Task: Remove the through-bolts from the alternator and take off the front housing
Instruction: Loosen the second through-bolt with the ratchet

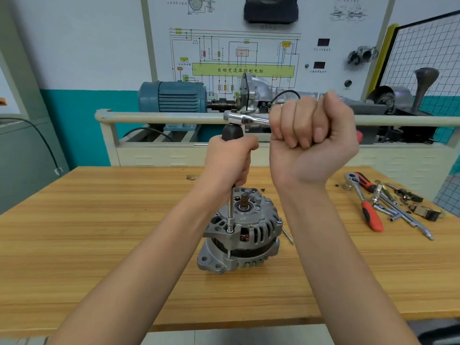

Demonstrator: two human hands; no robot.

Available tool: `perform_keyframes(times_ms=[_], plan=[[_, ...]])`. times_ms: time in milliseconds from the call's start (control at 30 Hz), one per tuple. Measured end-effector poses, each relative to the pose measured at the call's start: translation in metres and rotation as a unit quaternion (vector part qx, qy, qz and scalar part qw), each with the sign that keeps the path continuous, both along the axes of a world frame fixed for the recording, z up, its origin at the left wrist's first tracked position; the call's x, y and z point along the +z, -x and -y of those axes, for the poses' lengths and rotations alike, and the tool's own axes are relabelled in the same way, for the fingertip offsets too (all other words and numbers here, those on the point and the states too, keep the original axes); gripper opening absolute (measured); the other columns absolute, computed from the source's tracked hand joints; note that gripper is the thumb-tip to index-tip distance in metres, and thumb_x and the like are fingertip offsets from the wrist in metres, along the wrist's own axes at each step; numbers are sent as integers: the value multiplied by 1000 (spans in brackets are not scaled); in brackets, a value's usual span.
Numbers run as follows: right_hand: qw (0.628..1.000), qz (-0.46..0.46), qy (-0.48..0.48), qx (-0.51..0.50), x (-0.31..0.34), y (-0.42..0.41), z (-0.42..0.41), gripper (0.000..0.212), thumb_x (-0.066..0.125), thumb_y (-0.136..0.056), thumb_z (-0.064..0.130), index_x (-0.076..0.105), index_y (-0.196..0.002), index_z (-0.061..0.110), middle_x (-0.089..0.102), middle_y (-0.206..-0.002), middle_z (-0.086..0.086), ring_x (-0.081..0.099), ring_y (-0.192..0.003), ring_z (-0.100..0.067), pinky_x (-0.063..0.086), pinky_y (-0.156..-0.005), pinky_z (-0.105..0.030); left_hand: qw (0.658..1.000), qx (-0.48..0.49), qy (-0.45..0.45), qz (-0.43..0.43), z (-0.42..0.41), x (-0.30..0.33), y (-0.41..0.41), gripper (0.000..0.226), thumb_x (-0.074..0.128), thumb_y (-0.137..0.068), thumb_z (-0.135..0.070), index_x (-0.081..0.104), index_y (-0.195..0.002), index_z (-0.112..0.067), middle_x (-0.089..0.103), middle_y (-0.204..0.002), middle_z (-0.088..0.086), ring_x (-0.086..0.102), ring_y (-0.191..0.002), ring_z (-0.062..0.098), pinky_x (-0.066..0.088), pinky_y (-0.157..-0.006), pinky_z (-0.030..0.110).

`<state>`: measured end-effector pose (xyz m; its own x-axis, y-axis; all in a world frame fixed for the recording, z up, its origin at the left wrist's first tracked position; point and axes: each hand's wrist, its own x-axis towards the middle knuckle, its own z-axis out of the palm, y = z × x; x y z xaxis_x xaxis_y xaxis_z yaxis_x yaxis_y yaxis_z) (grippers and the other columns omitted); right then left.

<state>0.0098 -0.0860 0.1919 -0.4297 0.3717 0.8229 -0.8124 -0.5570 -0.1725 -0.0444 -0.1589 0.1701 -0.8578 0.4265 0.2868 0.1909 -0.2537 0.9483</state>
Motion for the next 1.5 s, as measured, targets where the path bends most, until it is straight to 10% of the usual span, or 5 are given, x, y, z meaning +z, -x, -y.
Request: perform_keyframes(times_ms=[200,567,1000,1333,1500], plan=[[970,-54,-85,-222,-5,-4,25,40,44,-80,8,37,-46,28,30,-41,7,28,-39,-7,17,-48,-29,999,51,-12,-5,-4,-2,-1,38,54,-82,-2,33,-55,-18,25,-42,-5,19,-34,11,18,-37,16],[954,102,147,240,9,22,-25,48,39,-81,16,31,-34,15,21,-30,3,9,-37,-10,16,-41,-20,969,-245,23,-32,15,7,10,42,55,-76,-12,33,-40,-18,26,-34,-4,21,-28,9,18,-37,18],[949,-61,-88,-298,-10,-5,41,33,46,-80,12,41,-50,24,33,-47,9,28,-41,-9,21,-49,-26,995,83,7,-51,-1,2,-6,21,52,-74,-23,37,-64,-11,37,-52,5,32,-46,20,32,-42,24],[975,75,91,189,8,12,-18,47,39,-80,15,33,-33,16,22,-30,3,9,-38,-12,18,-42,-21,959,-280,14,-32,22,3,16,38,53,-77,-10,37,-43,-17,27,-34,-4,21,-27,8,19,-35,15],[959,83,148,226,5,20,-24,47,40,-81,15,32,-34,16,21,-31,3,9,-38,-11,17,-41,-21,969,-242,39,-30,15,3,12,52,55,-81,-8,28,-39,-19,20,-33,-6,16,-26,7,16,-35,14]])
